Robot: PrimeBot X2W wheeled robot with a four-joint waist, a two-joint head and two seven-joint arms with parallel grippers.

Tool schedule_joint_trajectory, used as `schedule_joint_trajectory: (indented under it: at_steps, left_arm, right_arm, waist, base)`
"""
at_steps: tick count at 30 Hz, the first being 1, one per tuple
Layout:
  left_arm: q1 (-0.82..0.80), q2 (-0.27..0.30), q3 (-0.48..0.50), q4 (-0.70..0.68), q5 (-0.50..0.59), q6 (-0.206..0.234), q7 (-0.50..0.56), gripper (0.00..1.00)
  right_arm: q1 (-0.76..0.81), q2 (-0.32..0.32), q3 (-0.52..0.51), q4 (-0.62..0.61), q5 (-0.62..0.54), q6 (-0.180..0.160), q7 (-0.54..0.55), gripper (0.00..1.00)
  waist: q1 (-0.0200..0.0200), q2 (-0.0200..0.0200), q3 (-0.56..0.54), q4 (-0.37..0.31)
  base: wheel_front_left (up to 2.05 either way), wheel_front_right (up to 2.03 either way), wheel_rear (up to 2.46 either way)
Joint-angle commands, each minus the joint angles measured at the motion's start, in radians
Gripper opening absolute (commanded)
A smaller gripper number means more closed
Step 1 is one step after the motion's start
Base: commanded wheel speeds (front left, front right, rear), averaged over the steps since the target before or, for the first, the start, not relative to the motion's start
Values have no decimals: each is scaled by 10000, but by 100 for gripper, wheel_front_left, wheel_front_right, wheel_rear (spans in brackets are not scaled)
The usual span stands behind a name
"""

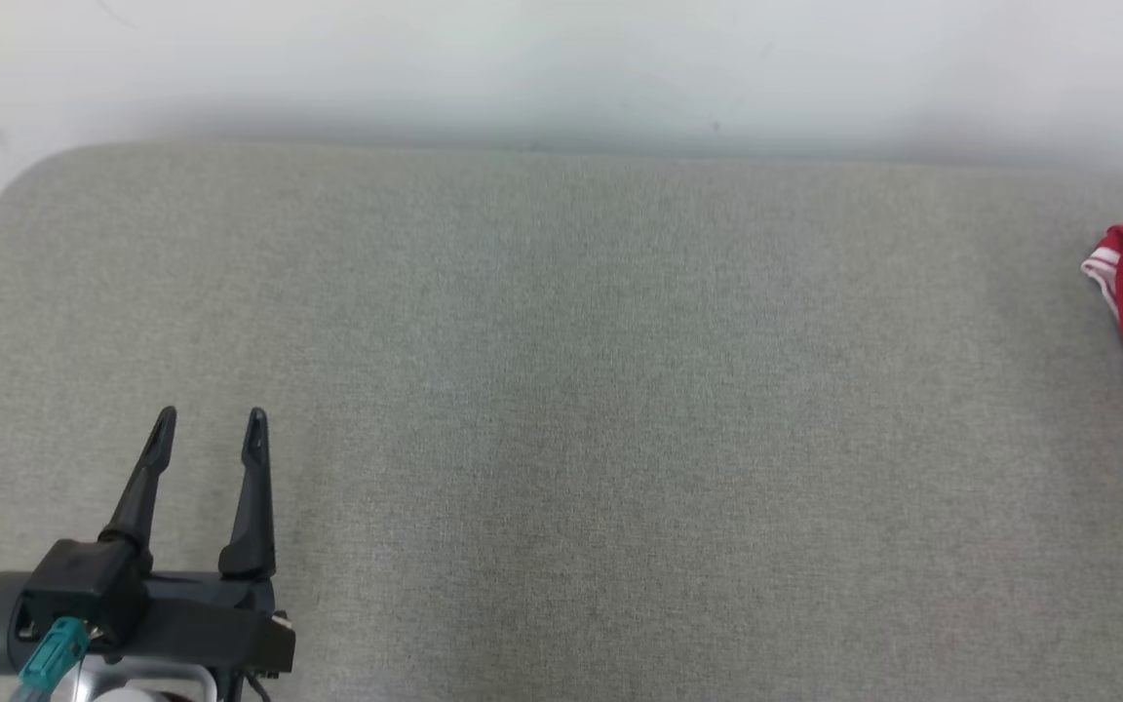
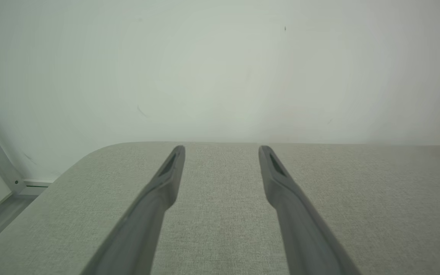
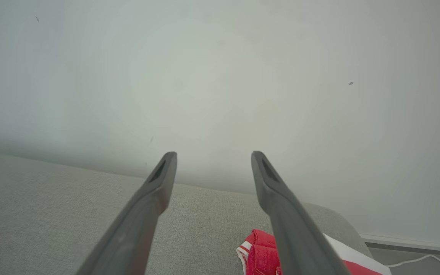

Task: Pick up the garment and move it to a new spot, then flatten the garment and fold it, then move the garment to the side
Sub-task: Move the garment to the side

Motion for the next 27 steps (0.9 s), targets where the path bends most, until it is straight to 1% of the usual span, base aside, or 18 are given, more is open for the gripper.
schedule_joint_trajectory:
  at_steps: [1,5,9,14,16,18,21,23,27]
  left_arm:
    - [128,93,61,-48,-100,20,5,100]
    - [357,168,133,-108,-208,92,28,100]
    - [584,275,263,-177,-299,164,16,100]
    - [809,313,344,-265,-327,266,3,100]
    - [912,335,377,-322,-369,330,8,100]
    - [1025,362,413,-380,-404,359,3,100]
    - [1191,419,450,-424,-458,405,22,100]
    - [1279,466,506,-462,-506,439,29,100]
    - [1411,564,609,-564,-575,515,37,100]
  right_arm:
    - [244,60,-52,-39,68,-11,-132,100]
    - [787,266,-158,-272,28,-11,-388,100]
    - [1200,322,-316,-605,-124,-11,-476,100]
    - [1645,389,-789,-972,-181,-11,-529,100]
    - [1927,423,-1331,-1201,-132,-11,-524,100]
    - [2263,412,-1900,-1372,-459,-11,-520,100]
    - [2986,685,-2802,-1625,-765,-11,-521,100]
    - [3430,770,-3417,-1794,-1148,-11,-523,100]
    - [4418,1172,-4614,-2162,-1833,-11,-523,100]
  waist:
    - [2,1,-321,8]
    - [2,1,-600,-26]
    - [2,1,-815,-89]
    - [2,1,-1047,-138]
    - [2,1,-1157,-153]
    - [2,1,-1265,-185]
    - [2,1,-1425,-186]
    - [2,1,-1505,-181]
    - [2,1,-1610,-168]
  base:
    - [0,0,0]
    - [0,0,0]
    - [0,0,0]
    - [0,0,0]
    - [0,0,0]
    - [0,0,0]
    - [0,0,0]
    - [0,0,0]
    - [0,0,0]
